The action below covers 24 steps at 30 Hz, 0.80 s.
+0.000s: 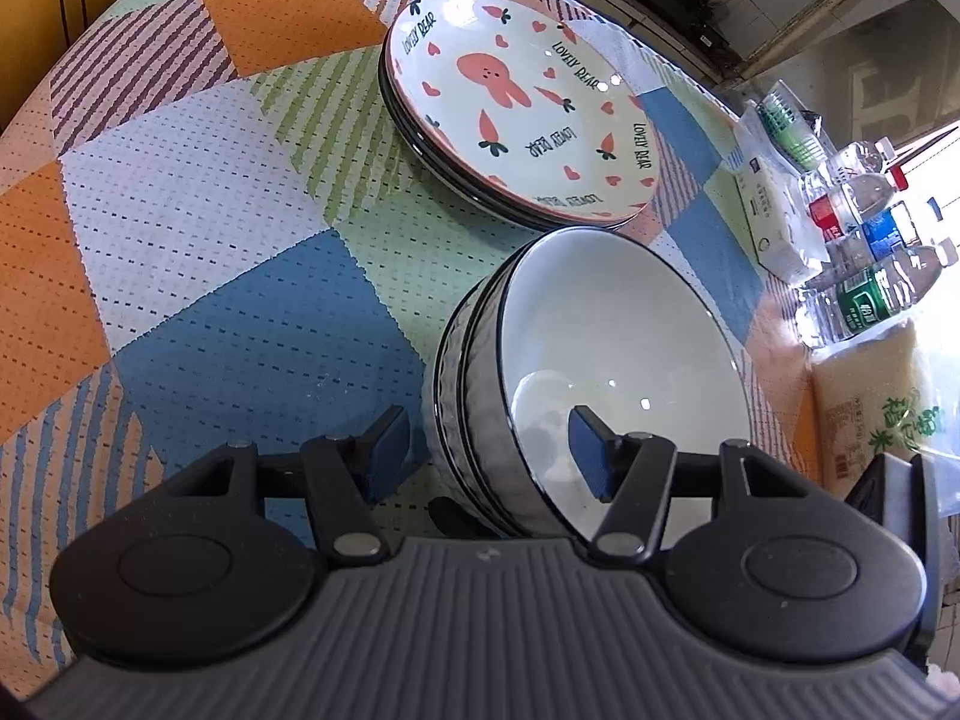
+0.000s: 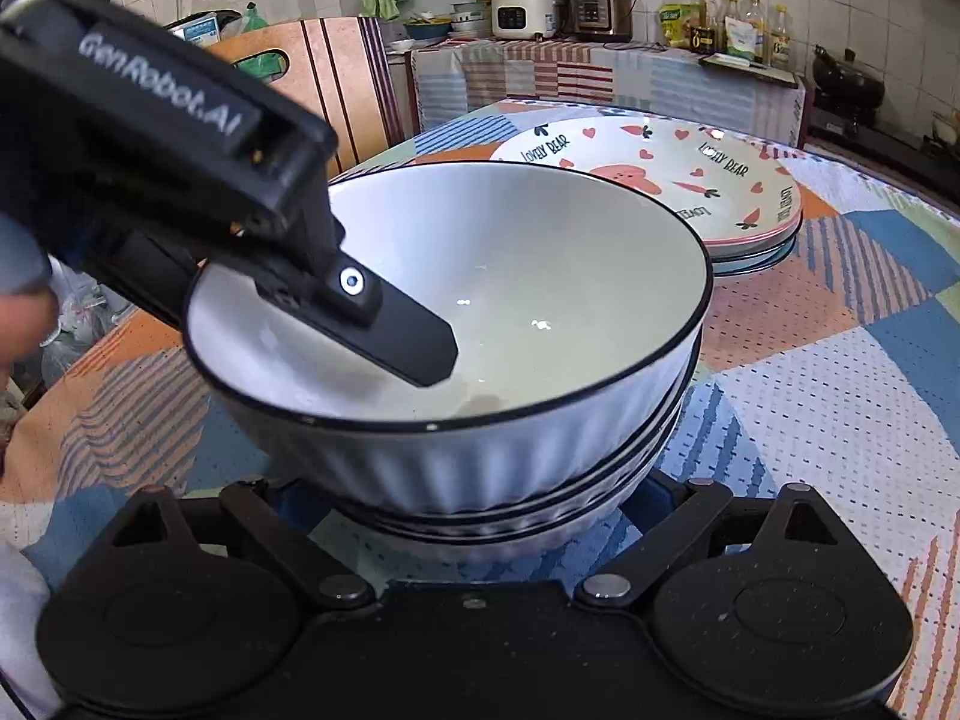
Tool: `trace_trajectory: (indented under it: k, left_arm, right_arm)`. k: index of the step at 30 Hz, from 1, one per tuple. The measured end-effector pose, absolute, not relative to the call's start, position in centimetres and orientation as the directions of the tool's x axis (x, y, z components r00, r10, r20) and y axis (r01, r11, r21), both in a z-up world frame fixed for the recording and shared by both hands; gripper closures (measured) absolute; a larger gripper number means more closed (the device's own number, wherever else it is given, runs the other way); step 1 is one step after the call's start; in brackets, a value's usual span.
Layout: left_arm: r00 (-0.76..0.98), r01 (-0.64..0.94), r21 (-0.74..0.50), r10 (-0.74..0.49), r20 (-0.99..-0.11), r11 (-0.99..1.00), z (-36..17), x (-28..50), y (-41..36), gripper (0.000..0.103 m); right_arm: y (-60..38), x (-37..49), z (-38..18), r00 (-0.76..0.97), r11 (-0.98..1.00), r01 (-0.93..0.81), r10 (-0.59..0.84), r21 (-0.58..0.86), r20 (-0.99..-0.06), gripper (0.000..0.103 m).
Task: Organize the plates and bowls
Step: 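Lift the bowl stack and carry it over the Lovely Bear plate stack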
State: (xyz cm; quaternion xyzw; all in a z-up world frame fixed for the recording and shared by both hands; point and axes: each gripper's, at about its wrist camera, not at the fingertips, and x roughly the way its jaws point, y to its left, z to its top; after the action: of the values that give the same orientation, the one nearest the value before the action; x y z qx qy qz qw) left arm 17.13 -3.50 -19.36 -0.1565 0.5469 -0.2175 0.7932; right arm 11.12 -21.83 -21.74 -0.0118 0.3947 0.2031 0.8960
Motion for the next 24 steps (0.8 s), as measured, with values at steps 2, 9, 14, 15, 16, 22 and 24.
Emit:
trace_trajectory:
  k: [2,9,14,15,16,22,24]
  left_arm:
    - [0.307,0.18,-0.483,-0.515,-0.8,0.857,-19.7,17.1,-3.7,0.049]
    - [0.315,0.184,-0.467,-0.502,-0.806,0.865,-19.2,16.7,-3.8,0.055]
    - [0.317,0.223,-0.424,-0.476,-0.82,0.878,-18.3,15.9,-4.3,0.056]
    - [0.319,0.229,-0.418,-0.474,-0.821,0.879,-18.1,15.7,-4.3,0.056]
    - [0.319,0.238,-0.412,-0.472,-0.822,0.879,-17.9,15.5,-4.3,0.056]
    - [0.294,0.264,-0.403,-0.471,-0.832,0.877,-15.7,14.6,-4.7,0.056]
    - [0.292,0.275,-0.398,-0.471,-0.832,0.875,-14.8,14.3,-5.0,0.056]
  right_arm:
    - [-21.8,11.2,-21.8,0.609,0.918,-0.372,0.352,0.136,-0.711,0.005]
    - [-21.7,10.5,-22.0,0.626,0.919,-0.374,0.351,0.128,-0.696,0.006]
    - [-21.9,9.6,-21.7,0.627,0.915,-0.372,0.371,0.155,-0.685,0.006]
    - [-21.8,9.4,-21.6,0.631,0.915,-0.375,0.371,0.15,-0.681,0.006]
    - [-21.8,9.2,-21.5,0.636,0.915,-0.378,0.369,0.144,-0.678,0.006]
    - [-22.2,8.0,-19.7,0.642,0.914,-0.378,0.372,0.146,-0.67,0.006]
    - [-22.3,7.6,-19.0,0.648,0.916,-0.374,0.368,0.142,-0.667,0.006]
